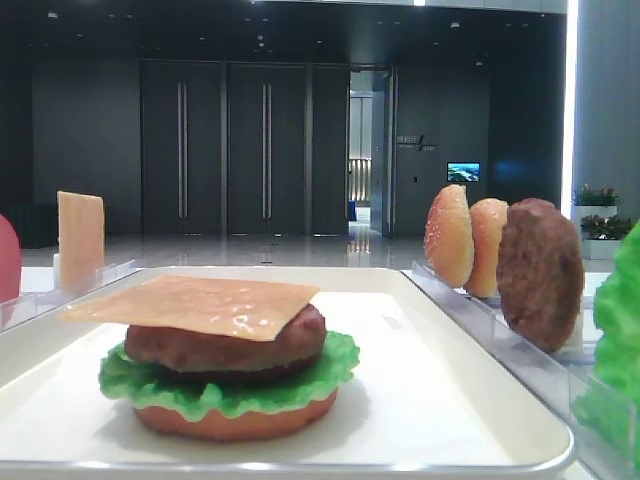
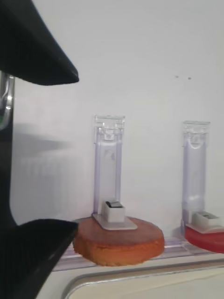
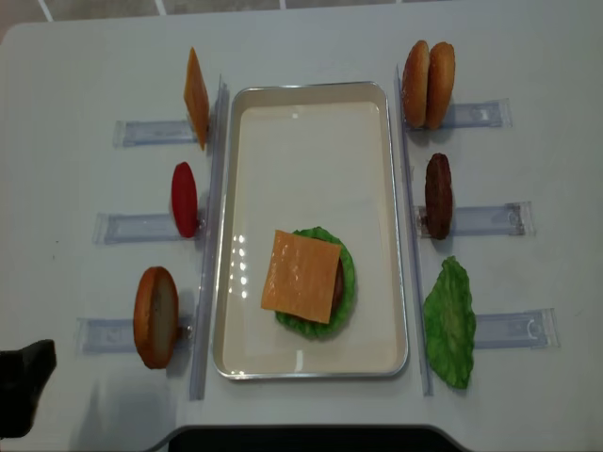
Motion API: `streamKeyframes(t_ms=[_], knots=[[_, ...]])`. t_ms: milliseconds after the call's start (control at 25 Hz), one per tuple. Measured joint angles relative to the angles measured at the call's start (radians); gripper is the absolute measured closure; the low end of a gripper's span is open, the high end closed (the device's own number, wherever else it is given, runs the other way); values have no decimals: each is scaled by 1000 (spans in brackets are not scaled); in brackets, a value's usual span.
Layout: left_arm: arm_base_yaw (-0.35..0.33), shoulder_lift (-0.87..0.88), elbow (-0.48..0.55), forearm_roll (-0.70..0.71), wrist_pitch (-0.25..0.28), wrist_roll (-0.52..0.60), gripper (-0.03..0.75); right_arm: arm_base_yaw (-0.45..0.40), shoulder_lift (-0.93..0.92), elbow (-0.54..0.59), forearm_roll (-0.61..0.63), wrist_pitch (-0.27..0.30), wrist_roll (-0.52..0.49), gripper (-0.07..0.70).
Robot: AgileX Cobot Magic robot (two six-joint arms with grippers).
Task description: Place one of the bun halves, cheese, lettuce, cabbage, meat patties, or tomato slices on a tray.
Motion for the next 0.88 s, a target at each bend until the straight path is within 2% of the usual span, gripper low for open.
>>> streamKeyframes(t_ms=[480,880], knots=[[0,-309,0,3,23,0,24,0,0,0,0,0,0,91],[0,-325,0,9,24,0,24,0,0,0,0,0,0,91]])
